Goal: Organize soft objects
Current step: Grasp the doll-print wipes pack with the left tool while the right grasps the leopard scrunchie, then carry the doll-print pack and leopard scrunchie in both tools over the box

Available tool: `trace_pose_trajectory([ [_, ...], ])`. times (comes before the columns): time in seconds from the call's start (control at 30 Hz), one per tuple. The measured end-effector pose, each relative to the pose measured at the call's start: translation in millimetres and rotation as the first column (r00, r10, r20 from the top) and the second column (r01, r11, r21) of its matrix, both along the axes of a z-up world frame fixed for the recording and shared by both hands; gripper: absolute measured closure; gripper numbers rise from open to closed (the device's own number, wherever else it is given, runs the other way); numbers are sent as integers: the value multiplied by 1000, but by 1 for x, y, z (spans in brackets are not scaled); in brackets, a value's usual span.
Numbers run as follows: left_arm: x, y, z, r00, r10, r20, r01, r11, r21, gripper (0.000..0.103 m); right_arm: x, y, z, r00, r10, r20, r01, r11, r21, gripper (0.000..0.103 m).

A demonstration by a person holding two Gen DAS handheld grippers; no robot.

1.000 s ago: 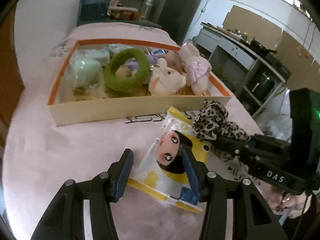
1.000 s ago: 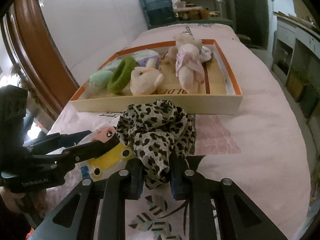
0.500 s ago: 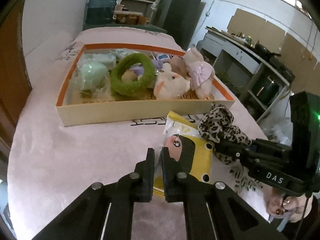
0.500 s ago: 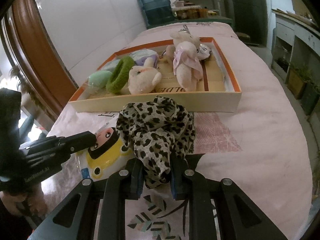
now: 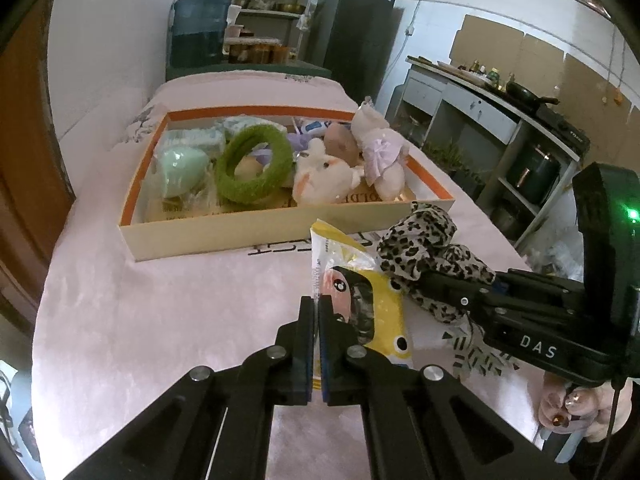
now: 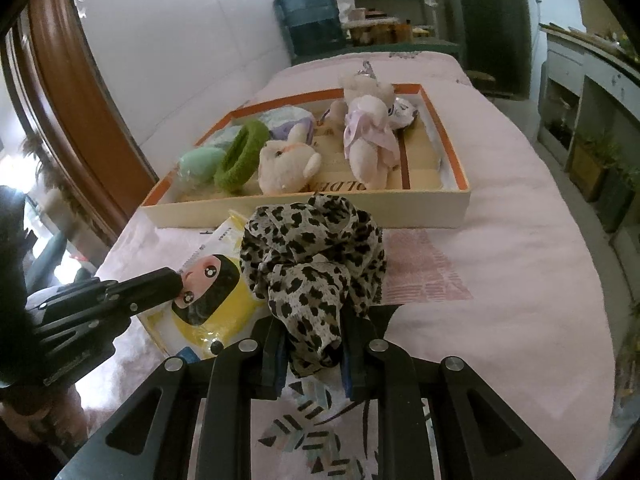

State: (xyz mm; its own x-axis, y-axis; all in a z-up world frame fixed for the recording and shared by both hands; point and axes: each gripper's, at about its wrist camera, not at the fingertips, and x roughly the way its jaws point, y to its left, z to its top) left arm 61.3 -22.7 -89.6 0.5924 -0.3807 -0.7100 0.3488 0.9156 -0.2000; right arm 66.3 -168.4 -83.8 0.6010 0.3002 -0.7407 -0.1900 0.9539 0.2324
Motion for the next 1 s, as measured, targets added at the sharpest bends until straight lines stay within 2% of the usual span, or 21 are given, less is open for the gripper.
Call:
trace_pose_trajectory([
  [0.37,-15,3,24,997,1,77,1,1000,-17,102,-12,-2,19,999,-9,47,9,1000,-6,84],
  [1.0,-27,13,69,983,14,185,-8,1000,-30,102,-17,14,61,989,42,142,-36,998,-45,84],
])
